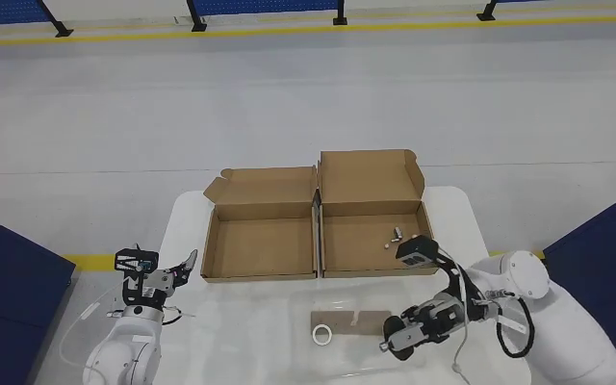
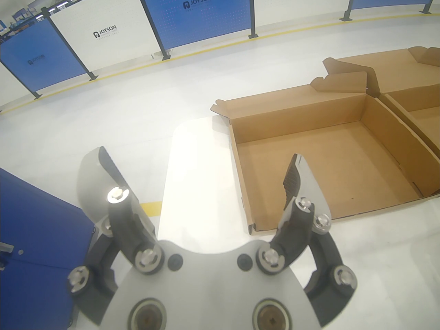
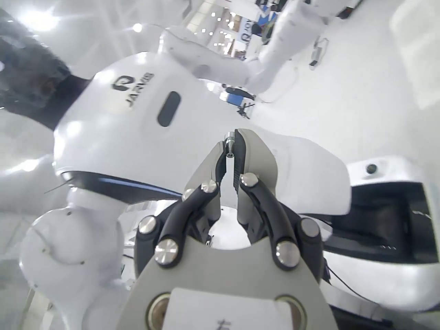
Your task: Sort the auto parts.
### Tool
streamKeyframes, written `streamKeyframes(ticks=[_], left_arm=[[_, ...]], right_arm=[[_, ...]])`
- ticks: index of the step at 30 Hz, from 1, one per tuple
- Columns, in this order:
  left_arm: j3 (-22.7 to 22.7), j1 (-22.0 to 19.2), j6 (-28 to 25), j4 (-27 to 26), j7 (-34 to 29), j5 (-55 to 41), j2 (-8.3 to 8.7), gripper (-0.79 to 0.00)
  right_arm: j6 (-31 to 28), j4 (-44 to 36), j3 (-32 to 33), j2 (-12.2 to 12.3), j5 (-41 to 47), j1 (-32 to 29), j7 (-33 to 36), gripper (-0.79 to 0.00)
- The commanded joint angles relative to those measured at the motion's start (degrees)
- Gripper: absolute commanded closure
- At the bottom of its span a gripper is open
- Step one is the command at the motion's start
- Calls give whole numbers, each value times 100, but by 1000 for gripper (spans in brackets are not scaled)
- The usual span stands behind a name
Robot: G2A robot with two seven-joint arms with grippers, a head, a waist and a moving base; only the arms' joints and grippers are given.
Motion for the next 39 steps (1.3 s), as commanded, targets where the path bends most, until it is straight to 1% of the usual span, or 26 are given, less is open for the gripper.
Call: streamKeyframes(ticks=[1, 7, 17, 19, 24, 27, 36, 38, 39], left_arm=[[0, 0, 0, 0, 0, 0, 0, -785], [0, 0, 0, 0, 0, 0, 0, -785], [0, 0, 0, 0, 0, 0, 0, -785], [0, 0, 0, 0, 0, 0, 0, -785], [0, 0, 0, 0, 0, 0, 0, -785], [0, 0, 0, 0, 0, 0, 0, -785], [0, 0, 0, 0, 0, 0, 0, -785], [0, 0, 0, 0, 0, 0, 0, -785], [0, 0, 0, 0, 0, 0, 0, -785]], right_arm=[[76, -86, -72, 35, 344, 97, 0, 0], [248, -303, -356, 70, 1437, 478, 0, 0], [248, -303, -356, 70, 1437, 478, 0, 0], [285, -362, -355, 45, 1603, 388, -183, 0], [465, -403, -302, -60, 2952, 220, 0, 0], [645, -469, -328, -128, 3459, 172, 0, 0], [1122, -535, -345, -332, 4300, 129, 0, 0], [1199, -459, -301, -365, 4370, 110, -1, 0], [1141, -398, -230, -367, 4276, 125, -31, 0]])
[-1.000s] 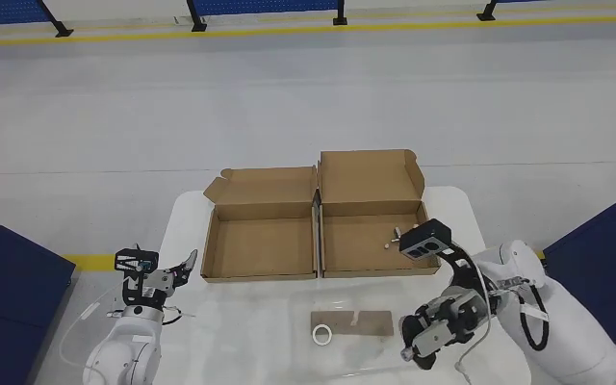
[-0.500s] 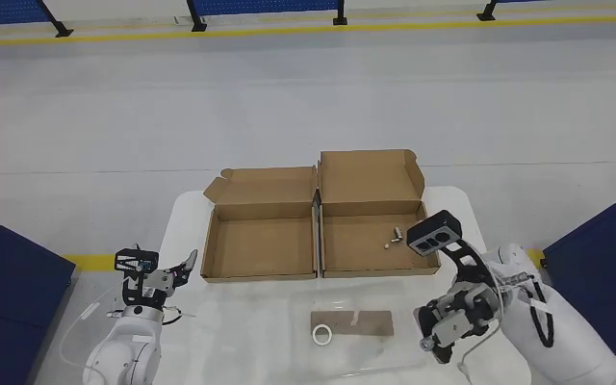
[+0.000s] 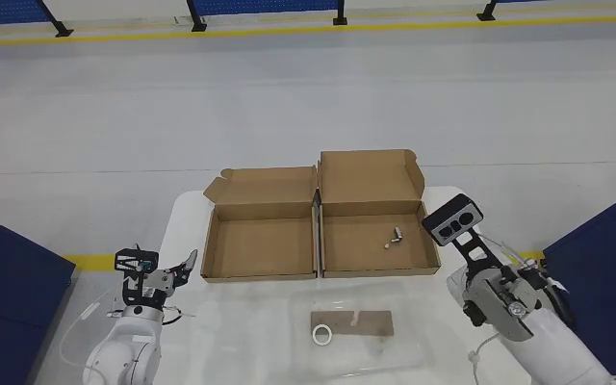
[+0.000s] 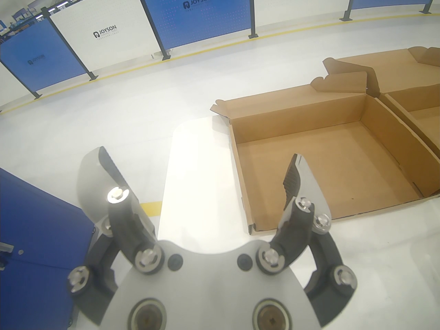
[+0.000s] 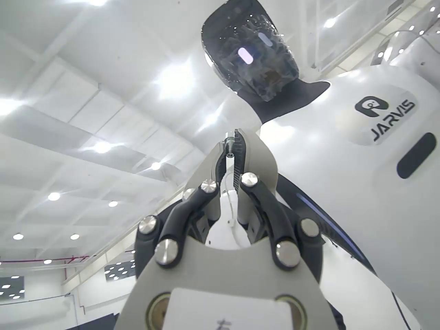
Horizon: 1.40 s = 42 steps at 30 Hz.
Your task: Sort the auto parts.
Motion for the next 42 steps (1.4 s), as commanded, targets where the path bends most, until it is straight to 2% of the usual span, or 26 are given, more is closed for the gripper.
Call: streamKeyframes(ticks=[1, 9, 15, 28, 38, 42], left_arm=[[0, 0, 0, 0, 0, 0, 0, -785], [0, 0, 0, 0, 0, 0, 0, -785], [0, 0, 0, 0, 0, 0, 0, -785], [0, 0, 0, 0, 0, 0, 0, -785], [0, 0, 0, 0, 0, 0, 0, -785], [0, 0, 0, 0, 0, 0, 0, -785]], right_arm=[[-43, 61, 64, -4, -83, 10, -22, 0], [-28, 7, 65, -15, -76, -12, -168, 0], [4, -28, 42, -137, 206, -136, -475, 0], [106, 118, 99, -352, 100, -239, -891, 0], [107, 119, 104, -358, 102, -242, -894, 0], [49, 49, 191, -393, -159, -316, -1273, 0]])
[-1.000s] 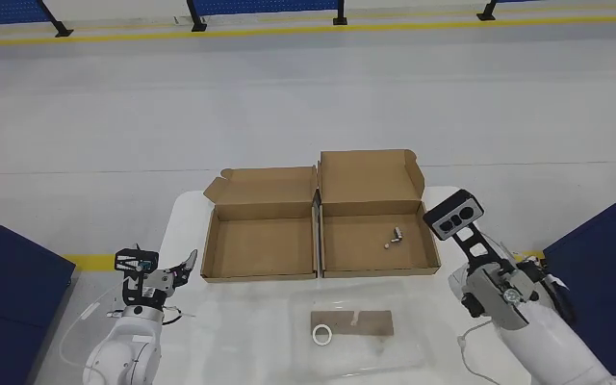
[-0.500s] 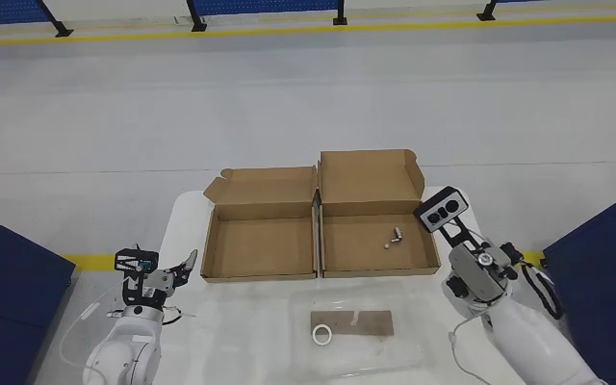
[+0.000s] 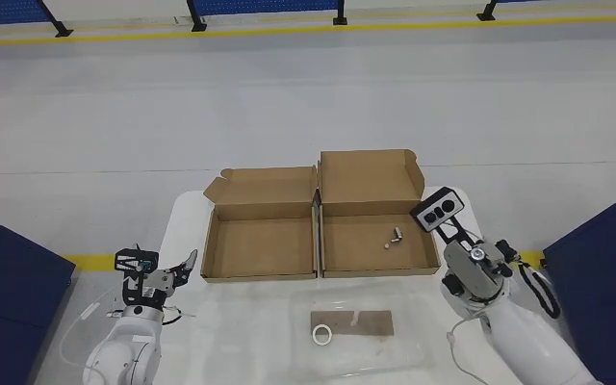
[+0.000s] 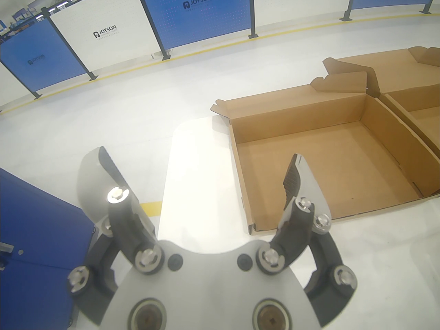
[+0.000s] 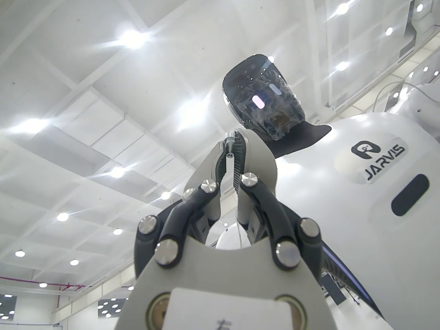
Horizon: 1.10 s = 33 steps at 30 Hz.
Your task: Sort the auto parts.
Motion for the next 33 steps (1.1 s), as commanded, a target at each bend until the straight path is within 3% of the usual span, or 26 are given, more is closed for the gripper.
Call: streamKeyframes(ticks=[1, 15, 28, 33], left_arm=[[0, 0, 0, 0, 0, 0, 0, -785], [0, 0, 0, 0, 0, 0, 0, -785], [0, 0, 0, 0, 0, 0, 0, -785], [0, 0, 0, 0, 0, 0, 0, -785]], right_arm=[[-27, -3, 53, -18, -174, -38, -113, 0], [106, 55, 235, -189, -224, -247, -301, 0], [398, 1, 269, -421, 845, -389, -307, 0], [405, 13, 385, -471, 468, -367, -280, 0]])
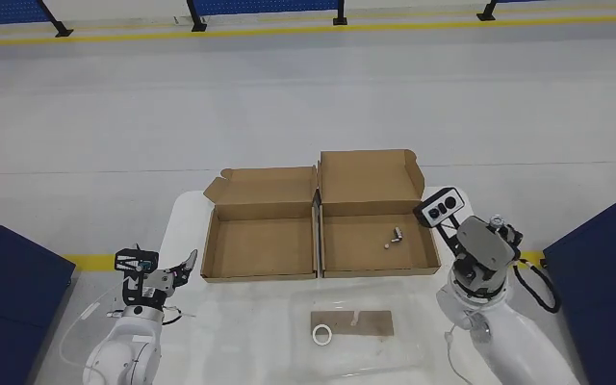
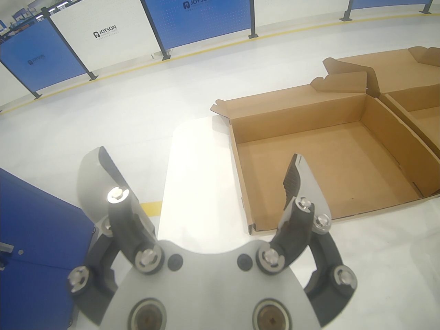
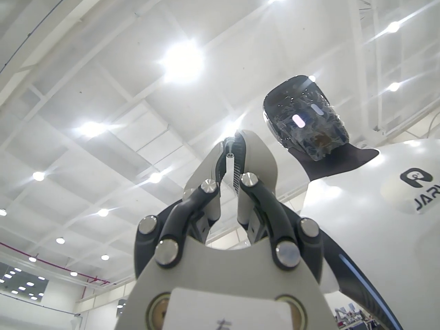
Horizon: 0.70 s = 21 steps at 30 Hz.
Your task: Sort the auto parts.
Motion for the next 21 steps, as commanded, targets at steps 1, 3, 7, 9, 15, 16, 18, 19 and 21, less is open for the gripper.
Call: streamKeyframes(ticks=[1, 3, 7, 9, 15, 16, 18, 19, 21], left_arm=[[0, 0, 0, 0, 0, 0, 0, -785], [0, 0, 0, 0, 0, 0, 0, -785], [0, 0, 0, 0, 0, 0, 0, -785], [0, 0, 0, 0, 0, 0, 0, -785], [0, 0, 0, 0, 0, 0, 0, -785], [0, 0, 0, 0, 0, 0, 0, -785], [0, 0, 0, 0, 0, 0, 0, -785], [0, 0, 0, 0, 0, 0, 0, -785], [0, 0, 0, 0, 0, 0, 0, -785]], right_arm=[[-16, 4, 46, -13, -297, 1, 10, 0], [-16, -17, 70, -33, -439, -8, 19, 0], [-19, -14, 139, -65, -769, -7, 40, 0], [-13, -7, 165, -82, -893, -13, 68, 0], [32, -6, 221, -138, -1065, -33, 159, 0], [43, -6, 228, -149, -1055, -39, 168, 0], [80, -11, 244, -173, -975, -52, 184, 0], [100, -16, 255, -185, -919, -59, 194, 0], [139, -26, 271, -211, -764, -79, 215, 0]])
